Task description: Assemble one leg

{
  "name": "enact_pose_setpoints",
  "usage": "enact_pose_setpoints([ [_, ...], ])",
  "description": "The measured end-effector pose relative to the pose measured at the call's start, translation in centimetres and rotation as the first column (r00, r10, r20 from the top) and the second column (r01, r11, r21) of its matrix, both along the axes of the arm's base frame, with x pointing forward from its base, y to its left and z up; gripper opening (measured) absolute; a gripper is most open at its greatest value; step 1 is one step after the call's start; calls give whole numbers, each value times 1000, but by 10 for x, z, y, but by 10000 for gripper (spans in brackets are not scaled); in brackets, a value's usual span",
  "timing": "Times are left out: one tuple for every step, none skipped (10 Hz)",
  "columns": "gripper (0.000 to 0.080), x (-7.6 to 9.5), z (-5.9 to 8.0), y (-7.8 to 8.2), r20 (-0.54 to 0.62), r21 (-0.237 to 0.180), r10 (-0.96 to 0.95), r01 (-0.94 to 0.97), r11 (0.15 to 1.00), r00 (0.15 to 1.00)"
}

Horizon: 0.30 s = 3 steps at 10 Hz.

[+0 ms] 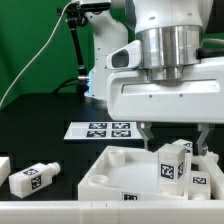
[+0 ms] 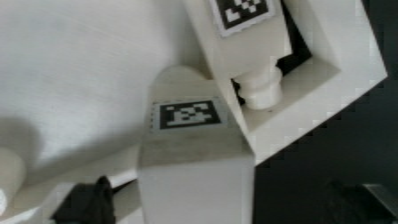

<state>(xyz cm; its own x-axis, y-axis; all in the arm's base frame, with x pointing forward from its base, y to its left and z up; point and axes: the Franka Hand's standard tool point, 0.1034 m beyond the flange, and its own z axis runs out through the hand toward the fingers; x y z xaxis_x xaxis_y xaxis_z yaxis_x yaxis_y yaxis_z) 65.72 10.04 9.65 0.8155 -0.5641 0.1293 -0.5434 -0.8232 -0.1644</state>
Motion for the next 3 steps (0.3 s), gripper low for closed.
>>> enact_pose_setpoints([
  [622, 1, 6, 1, 6, 3, 1, -1, 1000, 1000],
  [641, 1, 3, 0, 4, 1, 1, -1, 1000, 1000],
  [648, 1, 2, 0, 3, 1, 1, -1, 1000, 1000],
])
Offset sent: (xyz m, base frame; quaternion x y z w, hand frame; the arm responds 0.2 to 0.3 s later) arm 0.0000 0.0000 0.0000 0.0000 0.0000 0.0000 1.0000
